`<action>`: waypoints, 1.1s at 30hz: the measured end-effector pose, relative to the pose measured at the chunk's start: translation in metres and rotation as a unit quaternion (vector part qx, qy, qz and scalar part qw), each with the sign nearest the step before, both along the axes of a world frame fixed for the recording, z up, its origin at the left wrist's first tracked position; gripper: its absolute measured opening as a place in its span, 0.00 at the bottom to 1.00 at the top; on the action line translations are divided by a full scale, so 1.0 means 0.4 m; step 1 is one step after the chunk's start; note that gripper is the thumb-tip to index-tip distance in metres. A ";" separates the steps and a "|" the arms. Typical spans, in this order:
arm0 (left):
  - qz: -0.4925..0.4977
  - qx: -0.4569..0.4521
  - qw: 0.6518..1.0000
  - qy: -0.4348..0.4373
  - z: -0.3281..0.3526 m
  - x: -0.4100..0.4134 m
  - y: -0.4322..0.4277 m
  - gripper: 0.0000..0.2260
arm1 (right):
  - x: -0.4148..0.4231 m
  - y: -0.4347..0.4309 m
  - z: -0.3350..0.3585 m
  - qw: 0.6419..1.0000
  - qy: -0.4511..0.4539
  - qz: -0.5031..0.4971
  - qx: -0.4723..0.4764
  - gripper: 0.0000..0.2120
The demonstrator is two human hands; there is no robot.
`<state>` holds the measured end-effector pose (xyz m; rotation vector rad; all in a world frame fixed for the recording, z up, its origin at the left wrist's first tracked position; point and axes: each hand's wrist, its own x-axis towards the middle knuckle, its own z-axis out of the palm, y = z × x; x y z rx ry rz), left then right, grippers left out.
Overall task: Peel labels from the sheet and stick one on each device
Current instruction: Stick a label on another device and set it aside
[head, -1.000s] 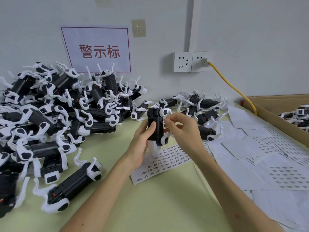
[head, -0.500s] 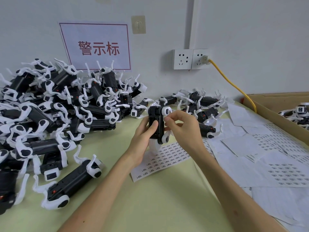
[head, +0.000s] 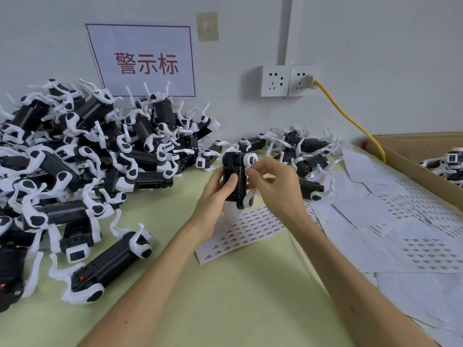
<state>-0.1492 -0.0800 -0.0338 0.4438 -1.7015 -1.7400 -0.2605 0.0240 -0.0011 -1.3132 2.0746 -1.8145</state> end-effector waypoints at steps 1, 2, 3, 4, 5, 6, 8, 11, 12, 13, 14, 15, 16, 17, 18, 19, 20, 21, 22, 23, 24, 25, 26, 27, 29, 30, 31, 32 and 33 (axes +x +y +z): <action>-0.001 -0.004 1.000 0.002 0.001 0.000 0.001 0.16 | 0.000 -0.001 -0.001 1.000 0.000 -0.001 0.000 0.06; -0.002 -0.009 1.000 0.004 0.002 0.000 0.002 0.17 | 0.001 -0.001 -0.001 1.000 0.000 -0.002 0.000 0.06; -0.002 -0.013 1.000 0.008 0.002 0.000 0.002 0.17 | 0.001 -0.002 -0.001 1.000 0.000 -0.004 -0.001 0.06; -0.001 -0.015 1.000 0.012 0.002 -0.001 0.003 0.17 | 0.001 -0.004 -0.002 1.000 0.000 -0.006 -0.002 0.06; 0.002 -0.019 1.000 0.015 0.001 -0.001 0.004 0.17 | 0.001 -0.004 -0.003 1.000 0.000 -0.008 -0.003 0.06; 0.005 -0.024 1.000 0.018 -0.001 -0.002 0.006 0.16 | 0.001 -0.006 -0.005 1.000 -0.001 -0.008 -0.005 0.06; 0.015 -0.036 0.999 0.023 -0.001 -0.004 0.010 0.16 | -0.002 -0.007 -0.008 1.000 -0.003 -0.007 -0.005 0.06; 0.030 -0.053 0.998 0.027 0.002 -0.003 0.014 0.16 | -0.013 -0.008 -0.009 0.999 -0.032 0.014 -0.007 0.07; 0.031 -0.053 0.998 0.028 0.004 -0.001 0.014 0.15 | -0.017 -0.008 -0.008 0.998 -0.056 0.029 -0.010 0.07; 0.029 -0.051 0.998 0.029 0.006 0.001 0.014 0.15 | -0.022 -0.007 -0.008 0.995 -0.083 0.045 -0.011 0.08; 0.024 -0.047 0.998 0.030 0.008 0.003 0.015 0.15 | -0.026 -0.005 -0.007 0.992 -0.109 0.058 -0.010 0.08; 0.017 -0.040 0.998 0.034 0.010 0.005 0.016 0.15 | -0.029 -0.003 -0.007 0.989 -0.135 0.064 -0.007 0.10; 0.011 -0.028 0.999 0.038 0.013 0.006 0.016 0.15 | -0.033 -0.002 -0.007 0.985 -0.159 0.065 -0.005 0.12; 0.005 -0.016 0.999 0.040 0.014 0.007 0.014 0.15 | -0.036 -0.001 -0.006 0.981 -0.184 0.063 -0.002 0.14; -0.001 -0.003 0.999 0.040 0.014 0.009 0.012 0.15 | -0.037 0.000 -0.005 0.977 -0.205 0.061 0.001 0.17; -0.009 0.012 0.999 0.039 0.016 0.010 0.011 0.14 | -0.035 0.000 -0.003 0.973 -0.221 0.064 0.005 0.19; -0.023 0.035 0.998 0.037 0.020 0.011 0.013 0.13 | -0.030 -0.002 -0.002 0.970 -0.232 0.073 0.008 0.19; -0.042 0.065 0.996 0.035 0.024 0.013 0.016 0.12 | -0.022 -0.004 -0.002 0.967 -0.238 0.086 0.012 0.17; -0.054 0.096 0.993 0.033 0.027 0.013 0.019 0.13 | -0.012 -0.008 -0.003 0.965 -0.241 0.102 0.016 0.16; -0.059 0.121 0.990 0.035 0.027 0.012 0.018 0.15 | -0.003 -0.011 -0.004 0.962 -0.246 0.116 0.017 0.15; -0.060 0.140 0.987 0.042 0.026 0.011 0.017 0.16 | 0.004 -0.014 -0.004 0.958 -0.257 0.127 0.015 0.15; -0.060 0.155 0.985 0.053 0.027 0.010 0.015 0.16 | 0.008 -0.015 -0.004 0.954 -0.268 0.136 0.010 0.14; -0.062 0.166 0.982 0.062 0.027 0.010 0.012 0.16 | 0.011 -0.014 -0.002 0.951 -0.273 0.145 0.004 0.13; -0.064 0.171 0.981 0.069 0.028 0.011 0.011 0.16 | 0.011 -0.013 0.000 0.951 -0.270 0.152 -0.001 0.12; -0.074 0.170 0.980 0.068 0.030 0.011 0.012 0.17 | 0.010 -0.009 0.002 0.955 -0.250 0.157 -0.008 0.12; -0.088 0.167 0.980 0.063 0.029 0.012 0.014 0.17 | 0.011 -0.008 0.002 0.957 -0.245 0.157 -0.013 0.12; -0.103 0.164 0.979 0.057 0.029 0.013 0.018 0.16 | 0.012 -0.008 0.000 0.956 -0.246 0.158 -0.019 0.14; -0.114 0.162 0.979 0.051 0.031 0.015 0.022 0.16 | 0.013 -0.008 0.000 0.955 -0.247 0.161 -0.024 0.16; -0.119 0.162 0.978 0.047 0.032 0.016 0.024 0.16 | 0.012 -0.008 -0.003 0.954 -0.248 0.168 -0.027 0.17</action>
